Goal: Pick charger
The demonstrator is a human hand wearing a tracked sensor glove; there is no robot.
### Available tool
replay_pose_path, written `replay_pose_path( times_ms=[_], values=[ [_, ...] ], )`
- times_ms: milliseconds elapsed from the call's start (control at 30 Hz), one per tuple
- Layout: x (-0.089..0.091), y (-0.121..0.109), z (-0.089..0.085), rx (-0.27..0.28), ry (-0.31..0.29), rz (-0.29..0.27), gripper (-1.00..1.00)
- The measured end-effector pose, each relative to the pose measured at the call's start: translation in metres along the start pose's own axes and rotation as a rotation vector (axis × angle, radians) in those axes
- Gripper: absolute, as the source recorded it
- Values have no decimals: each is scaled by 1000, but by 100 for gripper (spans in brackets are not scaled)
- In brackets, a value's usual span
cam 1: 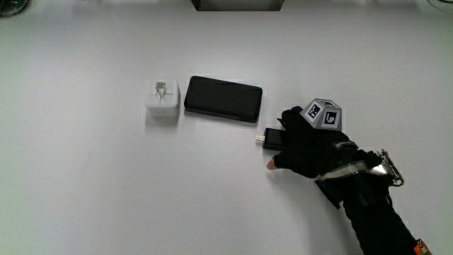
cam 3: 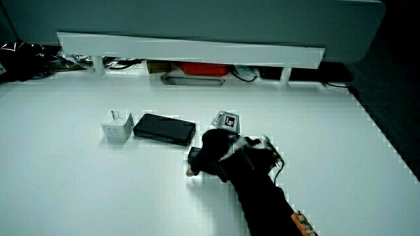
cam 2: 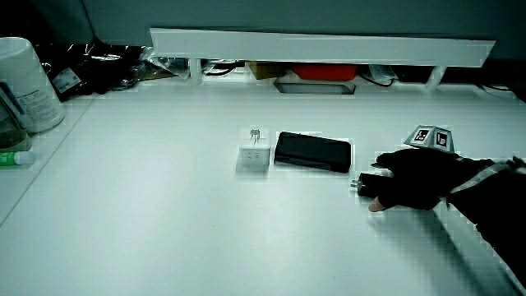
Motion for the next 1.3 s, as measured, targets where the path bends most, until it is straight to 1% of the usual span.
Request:
replay_pose_path(
  times_ms=[100, 133, 200, 267, 300, 333, 433, 533, 567, 633, 667, 700, 767, 833, 867, 900, 967, 1000, 1033, 1100, 1133, 1200, 1300],
  values=[
    [0, 0, 0, 16, 3, 5, 0],
    [-1, -2, 0, 38, 0, 14, 4],
    [-3, -4, 2, 62, 4, 30, 12],
    [0, -2, 1, 99, -9, 18, 21],
    [0, -3, 1, 102, -5, 11, 25],
    [-1, -3, 1, 106, -7, 29, 29],
    [-3, -5, 3, 127, 5, 40, 42],
    [-3, -4, 2, 137, 2, 34, 54],
    [-4, -5, 3, 156, -2, 39, 58],
    [-4, -5, 3, 154, 4, 52, 67],
    [-2, -3, 2, 159, 2, 37, 71],
    [-4, -4, 3, 171, -1, 46, 75],
    [-4, -4, 2, 167, -7, 40, 83],
    [-5, -5, 2, 169, -19, 51, 92],
    [-8, -8, 4, 177, -17, 63, 96],
    [-5, -6, 3, 186, -17, 59, 100],
    [-7, -8, 3, 191, -18, 75, 100],
    [-6, -7, 2, 196, -20, 69, 100],
    [-8, -9, 3, 199, -28, 75, 100],
    [-7, -8, 2, 195, -20, 86, 100],
    [-6, -7, 2, 198, -25, 86, 100],
    [-8, -11, 5, 202, -21, 97, 100],
    [-12, -21, 11, 224, -14, 123, 100]
  ],
)
